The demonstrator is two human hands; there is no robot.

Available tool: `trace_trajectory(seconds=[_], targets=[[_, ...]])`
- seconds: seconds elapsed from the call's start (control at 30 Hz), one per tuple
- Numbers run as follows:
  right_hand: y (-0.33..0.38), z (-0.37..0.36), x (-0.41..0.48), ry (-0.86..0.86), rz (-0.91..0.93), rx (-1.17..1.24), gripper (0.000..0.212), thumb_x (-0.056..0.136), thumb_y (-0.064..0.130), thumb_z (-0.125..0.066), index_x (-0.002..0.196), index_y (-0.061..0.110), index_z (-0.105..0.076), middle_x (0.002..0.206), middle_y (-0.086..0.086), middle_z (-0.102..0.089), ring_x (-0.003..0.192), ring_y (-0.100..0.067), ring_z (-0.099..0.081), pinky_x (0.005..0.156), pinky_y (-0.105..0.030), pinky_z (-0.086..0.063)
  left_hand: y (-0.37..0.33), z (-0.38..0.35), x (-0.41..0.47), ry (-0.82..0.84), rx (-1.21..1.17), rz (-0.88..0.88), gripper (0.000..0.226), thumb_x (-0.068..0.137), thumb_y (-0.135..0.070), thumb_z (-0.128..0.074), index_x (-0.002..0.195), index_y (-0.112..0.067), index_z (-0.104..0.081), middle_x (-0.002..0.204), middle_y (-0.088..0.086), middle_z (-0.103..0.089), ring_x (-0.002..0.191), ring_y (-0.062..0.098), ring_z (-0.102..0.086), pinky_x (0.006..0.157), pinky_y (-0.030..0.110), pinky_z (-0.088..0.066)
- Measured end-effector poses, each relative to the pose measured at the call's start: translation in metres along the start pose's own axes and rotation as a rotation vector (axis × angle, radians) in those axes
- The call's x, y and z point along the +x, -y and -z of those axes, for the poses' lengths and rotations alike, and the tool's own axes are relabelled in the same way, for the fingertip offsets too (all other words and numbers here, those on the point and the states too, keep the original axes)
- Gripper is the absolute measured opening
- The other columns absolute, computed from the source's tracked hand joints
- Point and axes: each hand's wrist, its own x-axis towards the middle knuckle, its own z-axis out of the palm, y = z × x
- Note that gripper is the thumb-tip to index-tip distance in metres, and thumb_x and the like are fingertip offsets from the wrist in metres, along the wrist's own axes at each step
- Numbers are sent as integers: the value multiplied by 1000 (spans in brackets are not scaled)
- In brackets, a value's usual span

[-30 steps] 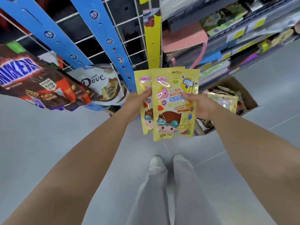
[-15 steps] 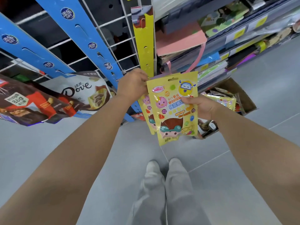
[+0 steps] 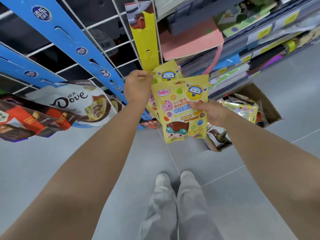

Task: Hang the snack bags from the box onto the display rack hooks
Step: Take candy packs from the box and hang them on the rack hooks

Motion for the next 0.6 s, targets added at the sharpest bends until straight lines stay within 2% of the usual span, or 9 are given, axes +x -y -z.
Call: trace_trajectory(seconds=[0.1, 0.23, 0.33, 0.4, 0.47, 0.53, 0.6], targets=[[3, 0, 9, -4, -20, -20, 45, 71, 23, -71, 112, 8, -64, 112, -12, -69, 103, -29, -66, 93, -46, -51, -7, -9, -1, -109, -73, 84, 5, 80, -24, -71, 82, -21, -74, 77, -6, -68, 73, 17, -64, 78, 37, -57], [6, 0, 17, -3, -26, -39, 31, 71, 22, -72, 101, 12, -68, 103, -8, -72, 98, -27, -68, 92, -46, -52, -10, -20, -6, -134, -99, 101, 10, 82, -26, -69, 90, -22, -75, 80, -8, -69, 74, 10, -63, 77, 29, -54], [10, 1, 20, -5, -21, -31, 26, 71, 22, -72, 96, 13, -69, 101, -9, -72, 100, -29, -67, 93, -47, -51, -14, -19, -2, -123, -126, 153, 6, 82, -23, -69, 76, -22, -72, 76, -9, -68, 72, 8, -61, 78, 30, -55], [13, 3, 22, 0, -23, -41, 19, 78, 20, -69, 96, 13, -69, 100, -8, -72, 100, -29, -66, 93, -47, -50, -19, -17, 2, -100, -146, 234, 18, 79, -20, -70, 62, -22, -66, 66, -8, -63, 67, 12, -59, 73, 30, -53], [15, 5, 22, -2, -23, -62, 23, 77, 22, -69, 98, 12, -68, 103, -9, -71, 101, -29, -66, 95, -48, -49, -25, -14, 4, -67, -192, 344, 25, 78, -18, -72, 58, -22, -58, 63, -6, -58, 68, 16, -57, 70, 29, -51], [15, 6, 22, -4, -32, -85, 29, 75, 23, -70, 101, 12, -67, 107, -12, -69, 101, -31, -66, 96, -50, -48, -33, -11, 4, -10, -193, 424, 25, 79, -19, -71, 63, -18, -53, 67, -4, -53, 71, 16, -57, 69, 26, -48], [15, 6, 22, -12, -44, -115, 26, 79, 22, -69, 103, 11, -67, 110, -13, -69, 102, -32, -66, 96, -51, -48, -39, -8, 4, 35, -153, 485, 22, 82, -23, -69, 79, -9, -52, 78, 0, -54, 79, 17, -58, 70, 25, -47]])
